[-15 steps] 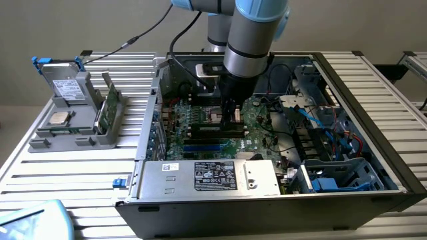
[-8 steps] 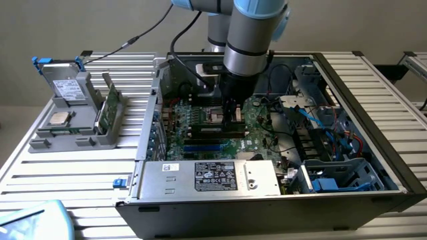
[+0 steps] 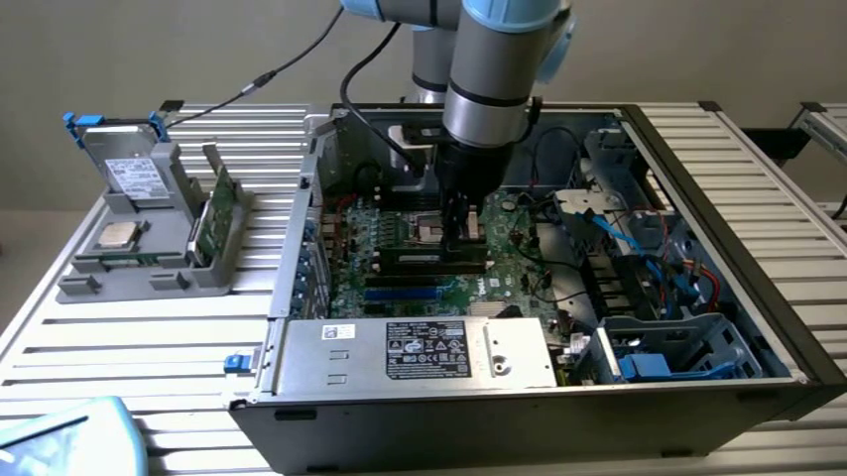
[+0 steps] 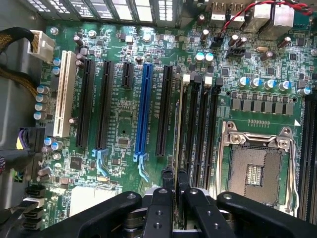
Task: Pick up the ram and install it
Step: 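Insert the ram into the slot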
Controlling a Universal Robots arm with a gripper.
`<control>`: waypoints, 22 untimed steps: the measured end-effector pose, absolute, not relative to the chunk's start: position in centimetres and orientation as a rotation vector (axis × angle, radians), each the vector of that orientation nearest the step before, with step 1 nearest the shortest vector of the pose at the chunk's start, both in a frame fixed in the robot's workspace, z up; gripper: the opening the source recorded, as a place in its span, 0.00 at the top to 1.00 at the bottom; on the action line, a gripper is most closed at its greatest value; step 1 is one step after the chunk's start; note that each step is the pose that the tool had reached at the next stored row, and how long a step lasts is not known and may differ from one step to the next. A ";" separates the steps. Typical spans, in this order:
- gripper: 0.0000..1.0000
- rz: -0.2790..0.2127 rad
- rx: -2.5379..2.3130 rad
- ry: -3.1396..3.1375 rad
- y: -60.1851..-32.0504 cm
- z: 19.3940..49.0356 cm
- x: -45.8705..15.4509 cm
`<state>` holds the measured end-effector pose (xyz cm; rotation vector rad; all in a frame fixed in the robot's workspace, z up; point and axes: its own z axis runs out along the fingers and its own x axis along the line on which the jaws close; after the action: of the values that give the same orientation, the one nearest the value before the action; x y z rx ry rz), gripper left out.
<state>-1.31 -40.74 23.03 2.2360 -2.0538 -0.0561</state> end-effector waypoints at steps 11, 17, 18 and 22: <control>0.86 -0.048 2.238 -2.059 -40.3 23.0 -1.6; 0.86 -0.049 2.233 -2.065 -40.3 23.0 -1.6; 0.86 -0.049 2.232 -2.065 -40.3 23.0 -1.6; 0.86 -0.049 2.231 -2.067 -40.3 22.9 -1.6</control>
<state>-1.59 -40.30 22.86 2.2312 -2.0669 -0.0489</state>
